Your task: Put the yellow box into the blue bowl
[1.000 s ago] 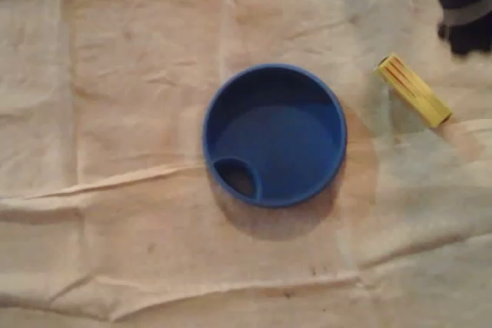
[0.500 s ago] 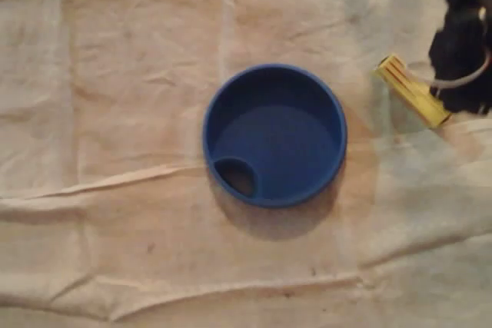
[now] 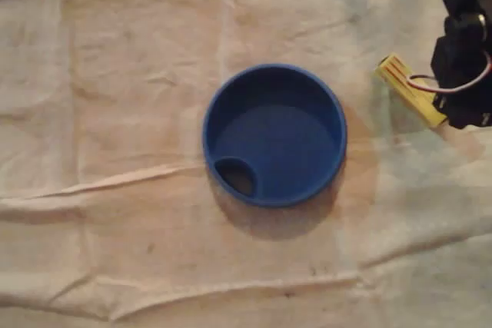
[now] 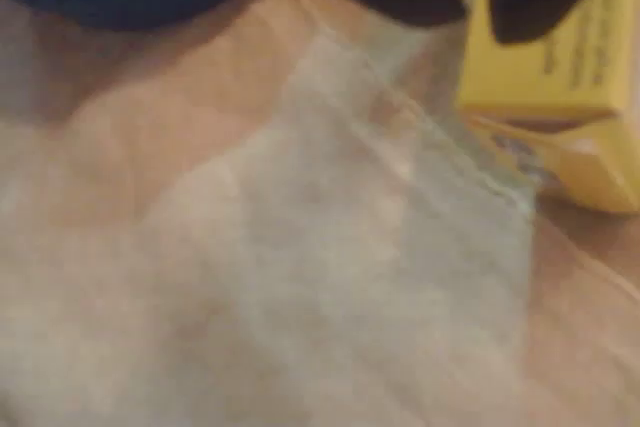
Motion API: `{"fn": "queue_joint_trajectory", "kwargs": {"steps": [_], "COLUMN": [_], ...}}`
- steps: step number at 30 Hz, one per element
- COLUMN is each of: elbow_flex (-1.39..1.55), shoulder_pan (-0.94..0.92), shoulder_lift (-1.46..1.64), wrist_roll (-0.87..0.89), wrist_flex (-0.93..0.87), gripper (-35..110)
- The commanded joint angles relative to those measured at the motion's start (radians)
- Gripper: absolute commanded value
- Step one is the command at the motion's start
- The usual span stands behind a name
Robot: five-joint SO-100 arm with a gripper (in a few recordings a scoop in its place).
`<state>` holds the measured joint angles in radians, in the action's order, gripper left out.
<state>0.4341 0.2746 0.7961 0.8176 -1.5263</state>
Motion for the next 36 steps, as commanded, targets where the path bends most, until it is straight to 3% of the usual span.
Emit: {"fn": "queue_joint_trajectory", "kwargs": {"steps": [1,13,22,36], "elbow_flex": [-0.071,-0.057,-0.071,-0.057], "shoulder_pan": [-0.008,-0.072,-0.026,-0.017], "shoulder_lift": [0.052,0.049,0.046,0.037], "wrist_roll": [0.021,0.023,0.023,0.023], "wrist_flex": [0.018,-0.034,-0.232,-0.232], "gripper": [1,32,32,32]}}
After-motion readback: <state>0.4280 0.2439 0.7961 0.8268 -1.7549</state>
